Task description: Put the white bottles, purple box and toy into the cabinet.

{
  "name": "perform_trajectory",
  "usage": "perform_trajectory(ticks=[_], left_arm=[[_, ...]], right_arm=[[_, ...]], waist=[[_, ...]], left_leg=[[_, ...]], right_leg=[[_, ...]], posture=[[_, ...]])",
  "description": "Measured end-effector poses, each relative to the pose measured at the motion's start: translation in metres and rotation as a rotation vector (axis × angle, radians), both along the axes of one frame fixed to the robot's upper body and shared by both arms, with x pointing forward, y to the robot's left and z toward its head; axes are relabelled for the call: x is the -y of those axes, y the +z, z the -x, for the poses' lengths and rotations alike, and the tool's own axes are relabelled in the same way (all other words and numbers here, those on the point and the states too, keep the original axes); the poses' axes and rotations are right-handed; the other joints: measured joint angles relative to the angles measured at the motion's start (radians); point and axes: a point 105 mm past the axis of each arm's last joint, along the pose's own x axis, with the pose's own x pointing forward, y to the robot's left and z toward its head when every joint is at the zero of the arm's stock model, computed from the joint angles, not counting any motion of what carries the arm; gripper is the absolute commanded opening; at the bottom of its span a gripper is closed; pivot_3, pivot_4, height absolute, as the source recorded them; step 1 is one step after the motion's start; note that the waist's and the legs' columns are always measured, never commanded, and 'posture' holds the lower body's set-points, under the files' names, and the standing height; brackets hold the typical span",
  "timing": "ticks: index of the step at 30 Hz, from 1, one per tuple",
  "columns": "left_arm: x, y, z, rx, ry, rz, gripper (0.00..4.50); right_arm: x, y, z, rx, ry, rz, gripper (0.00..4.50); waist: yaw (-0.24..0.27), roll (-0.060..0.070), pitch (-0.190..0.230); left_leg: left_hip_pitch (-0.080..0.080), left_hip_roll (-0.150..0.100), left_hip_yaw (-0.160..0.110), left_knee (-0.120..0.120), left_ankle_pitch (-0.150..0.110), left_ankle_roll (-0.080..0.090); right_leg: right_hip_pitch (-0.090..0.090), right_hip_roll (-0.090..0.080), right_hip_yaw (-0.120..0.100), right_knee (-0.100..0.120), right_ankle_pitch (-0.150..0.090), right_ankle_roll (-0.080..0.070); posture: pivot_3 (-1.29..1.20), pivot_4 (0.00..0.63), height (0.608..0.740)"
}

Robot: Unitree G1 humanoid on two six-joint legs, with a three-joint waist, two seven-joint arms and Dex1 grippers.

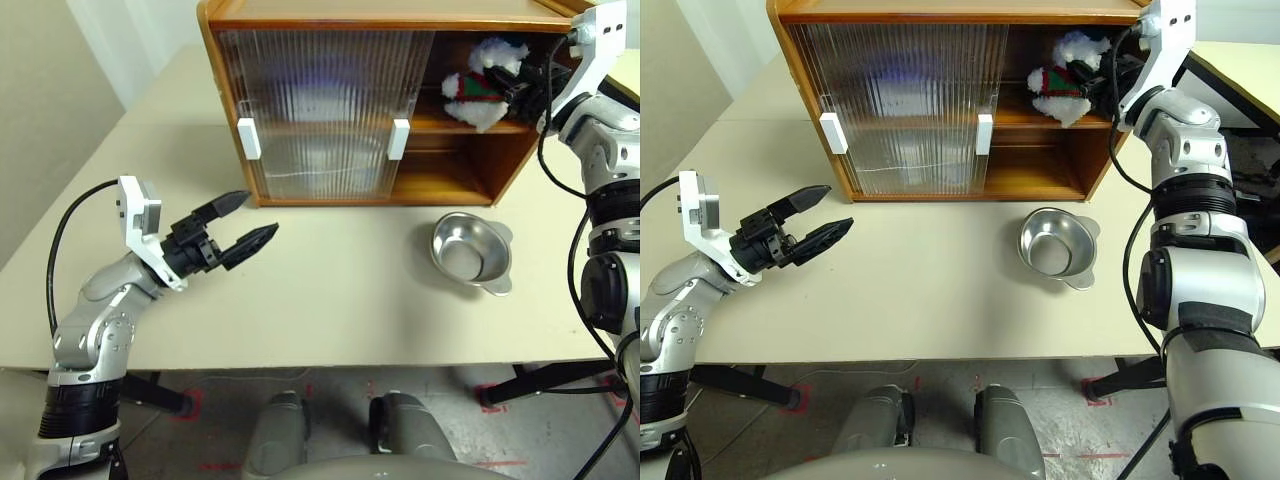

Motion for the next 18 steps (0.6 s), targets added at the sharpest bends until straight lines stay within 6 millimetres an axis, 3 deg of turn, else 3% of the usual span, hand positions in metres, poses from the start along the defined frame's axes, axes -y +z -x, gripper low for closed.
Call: perform_trajectory(ticks=[4, 13, 18], left_arm=[[-0.001, -0.003, 0.001, -0.011, 0.003, 0.0, 4.5], [-0.001, -0.003, 0.001, -0.011, -0.001, -0.001, 4.5], [0.0, -0.003, 0.002, -0.012, -0.003, -0.001, 4.5]], right_arm=[[0.004, 0.006, -0.001, 0.027, -0.027, 0.02, 4.35], [0.018, 0.016, 0.01, 0.047, -0.03, 0.054, 4.44], [0.026, 0.006, 0.034, -0.062, 0.087, 0.009, 4.44]], waist=[[0.0, 0.0, 0.0], [0.0, 0.001, 0.0], [0.005, 0.001, 0.001]], left_leg=[[0.0, 0.0, 0.0, 0.0, 0.0, 0.0], [0.0, 0.0, 0.0, 0.0, 0.0, 0.0], [0.0, 0.0, -0.001, 0.0, 0.0, 0.0]], right_leg=[[0.0, 0.0, 0.0, 0.0, 0.0, 0.0], [0.0, 0.0, 0.0, 0.0, 0.0, 0.0], [0.0, -0.001, -0.001, 0.0, 0.0, 0.0]], posture=[[0.15, 0.002, 0.74], [0.14, 0.009, 0.74], [0.14, 0.011, 0.74]])
